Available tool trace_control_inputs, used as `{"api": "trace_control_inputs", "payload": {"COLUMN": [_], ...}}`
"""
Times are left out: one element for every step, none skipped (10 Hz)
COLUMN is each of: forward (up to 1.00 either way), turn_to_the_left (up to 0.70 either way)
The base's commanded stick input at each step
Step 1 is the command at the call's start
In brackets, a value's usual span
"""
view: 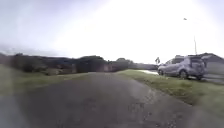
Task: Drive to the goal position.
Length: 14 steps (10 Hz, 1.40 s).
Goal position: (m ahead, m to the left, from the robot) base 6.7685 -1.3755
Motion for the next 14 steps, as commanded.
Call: {"api": "trace_control_inputs", "payload": {"forward": [1.0, 1.0, 1.0, 1.0, 1.0, 1.0, 1.0, 1.0, 1.0, 1.0, 1.0, 1.0, 1.0, 1.0], "turn_to_the_left": [0.27, 0.27, 0.27, 0.27, 0.0, 0.0, 0.0, 0.0, 0.0, 0.0, 0.0, 0.0, 0.0, 0.0]}}
